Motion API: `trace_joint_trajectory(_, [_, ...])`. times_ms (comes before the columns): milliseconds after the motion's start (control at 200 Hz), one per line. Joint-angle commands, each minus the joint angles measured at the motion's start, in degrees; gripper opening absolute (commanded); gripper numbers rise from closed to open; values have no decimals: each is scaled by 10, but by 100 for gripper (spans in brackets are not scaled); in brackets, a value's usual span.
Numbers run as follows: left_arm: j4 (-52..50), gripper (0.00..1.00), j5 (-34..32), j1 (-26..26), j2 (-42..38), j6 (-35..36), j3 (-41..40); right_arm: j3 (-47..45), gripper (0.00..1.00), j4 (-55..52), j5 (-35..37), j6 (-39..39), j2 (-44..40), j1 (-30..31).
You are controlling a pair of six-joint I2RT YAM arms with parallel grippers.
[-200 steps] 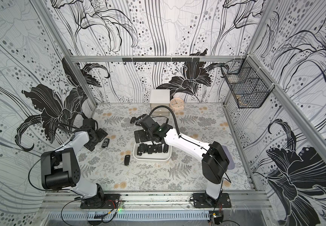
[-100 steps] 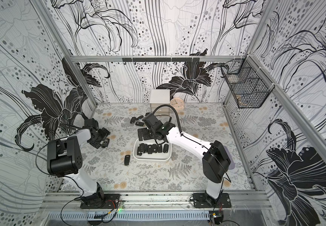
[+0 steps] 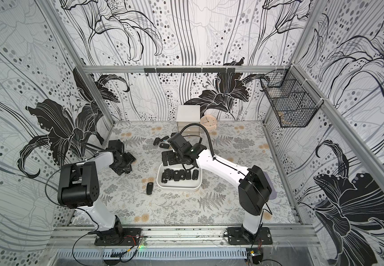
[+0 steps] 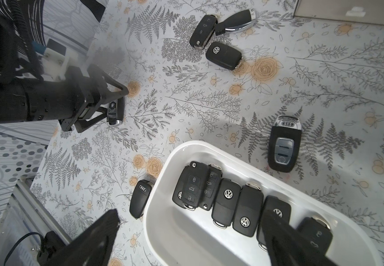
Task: Place the car key into the storage box
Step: Pick up the car key from the center of the board.
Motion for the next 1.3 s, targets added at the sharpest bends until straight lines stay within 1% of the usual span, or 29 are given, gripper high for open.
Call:
trace_joint_trajectory(0, [-44,81,-50,-14,17,20,16,-17,100,2,-3,3,-13,-4])
trace_joint_trajectory(135, [-64,78,-76,-27,35,28,32,-27,100,5,-3,7,-19,-4])
trace_joint_trajectory(180, [-66,75,-82,-28,41,28,33,-31,100,6,-3,9,-21,-3])
trace_joint_trajectory(260, [-73,73,-93,-27,51,27,40,-36,100,6,-3,10,-26,-4])
trace_joint_trajectory(381, [-75,66,-101,-28,62,25,45,-45,100,9,-1,12,-35,-3])
trace_joint_trajectory(551, [-82,39,-105,-28,55,24,46,-60,100,8,4,14,-49,-3])
trace_joint_trajectory(656, [-88,36,-104,-33,34,23,41,-69,100,9,7,15,-59,-4])
trace_joint_trajectory(726, [-94,28,-103,-40,15,22,37,-75,100,9,9,16,-62,-3])
trace_joint_trajectory(816, [-104,28,-103,-56,-13,22,32,-82,100,10,12,17,-63,-4])
trace_joint_trajectory(831, [-107,28,-103,-58,-18,21,32,-84,100,10,12,18,-77,-3])
trace_joint_trajectory(981, [-120,29,-97,-97,-67,20,20,-110,100,9,23,22,-101,-5])
trace_joint_trajectory(1167, [-142,29,-98,-175,-117,30,26,-163,100,12,34,28,-152,-16])
trace_joint_trajectory(1292, [-150,28,-93,-233,-136,42,43,-198,100,9,38,28,-190,-26])
